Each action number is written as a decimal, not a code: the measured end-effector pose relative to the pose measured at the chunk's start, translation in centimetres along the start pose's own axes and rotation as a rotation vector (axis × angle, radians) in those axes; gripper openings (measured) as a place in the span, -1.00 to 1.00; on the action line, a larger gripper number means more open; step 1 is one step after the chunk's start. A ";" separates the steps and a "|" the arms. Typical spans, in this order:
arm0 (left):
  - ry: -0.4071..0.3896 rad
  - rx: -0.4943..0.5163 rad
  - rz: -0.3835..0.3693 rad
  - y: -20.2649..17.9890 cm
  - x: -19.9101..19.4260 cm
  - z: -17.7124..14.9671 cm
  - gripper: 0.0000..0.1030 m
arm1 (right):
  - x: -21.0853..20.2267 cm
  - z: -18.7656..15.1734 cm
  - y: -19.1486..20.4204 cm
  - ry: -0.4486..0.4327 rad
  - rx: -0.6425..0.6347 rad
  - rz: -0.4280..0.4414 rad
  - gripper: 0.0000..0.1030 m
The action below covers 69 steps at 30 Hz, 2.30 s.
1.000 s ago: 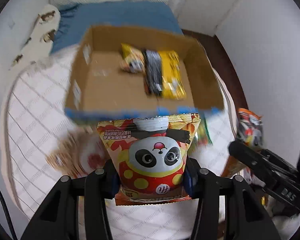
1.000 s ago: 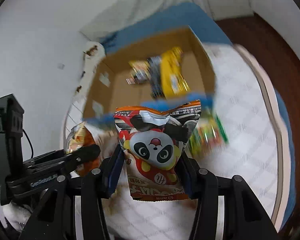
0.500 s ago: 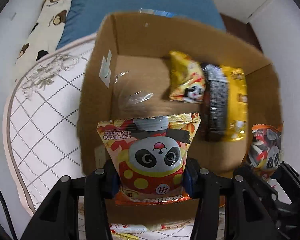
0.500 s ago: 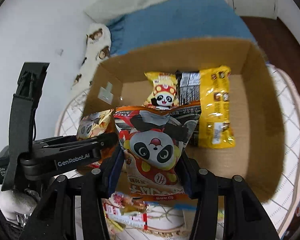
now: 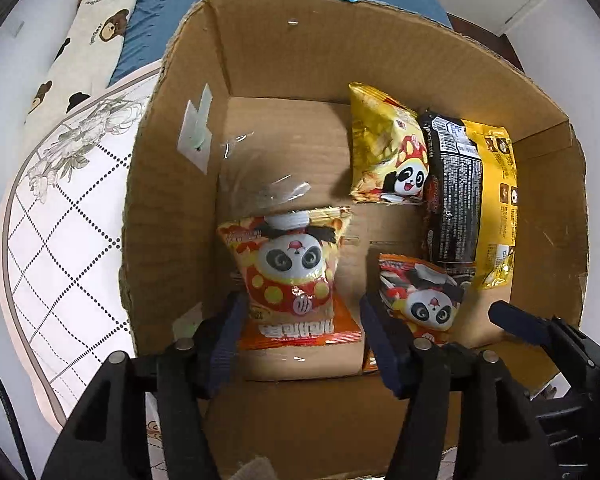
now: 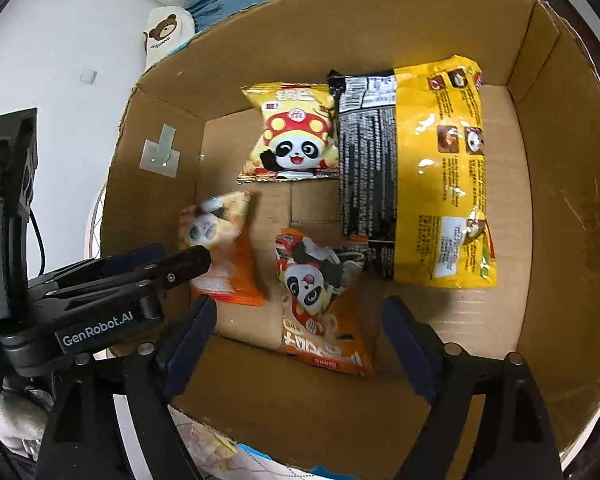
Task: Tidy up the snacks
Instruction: 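Carry both panda bags into the box and open both tools, then lift both tools out of the box back toward the snacks, then grasp the clear bread bag with left tool while right grasps nitz cookie pack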
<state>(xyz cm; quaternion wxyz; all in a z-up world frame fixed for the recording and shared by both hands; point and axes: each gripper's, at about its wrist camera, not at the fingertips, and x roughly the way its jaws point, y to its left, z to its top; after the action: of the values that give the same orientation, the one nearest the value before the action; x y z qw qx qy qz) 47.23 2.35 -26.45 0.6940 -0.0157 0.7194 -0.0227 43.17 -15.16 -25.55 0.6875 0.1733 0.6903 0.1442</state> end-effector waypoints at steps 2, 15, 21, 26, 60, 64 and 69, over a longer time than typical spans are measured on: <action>0.003 0.000 -0.004 -0.3 -0.2 0.0 0.25 | -0.3 -0.1 0.0 -0.013 -0.003 -0.016 0.69; -0.139 -0.006 0.021 -0.7 -5.7 -3.7 0.27 | -4.6 -3.3 -1.0 -0.127 -0.032 -0.133 0.69; -0.230 0.020 0.040 -0.8 -8.3 -6.8 0.28 | -7.1 -5.6 -0.4 -0.193 -0.059 -0.175 0.69; -0.323 0.023 0.045 -0.9 -10.7 -9.7 0.28 | -10.1 -7.8 1.2 -0.282 -0.116 -0.235 0.69; -0.169 0.115 0.120 4.7 -3.9 -27.6 0.29 | -3.7 -24.8 -3.0 -0.130 0.048 -0.179 0.82; -0.045 0.171 0.132 5.4 0.1 -29.4 0.29 | -1.4 -25.6 -4.7 -0.091 0.077 -0.201 0.82; 0.083 0.197 0.172 5.8 4.9 -30.2 0.29 | 0.0 -25.5 -5.6 -0.076 0.096 -0.224 0.82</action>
<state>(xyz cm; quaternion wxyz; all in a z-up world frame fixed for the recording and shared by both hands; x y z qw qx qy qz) 16.95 8.17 -30.58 0.6612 0.1153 0.7405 -0.0343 17.49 -19.14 -27.66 0.7158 0.1330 0.6850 0.0268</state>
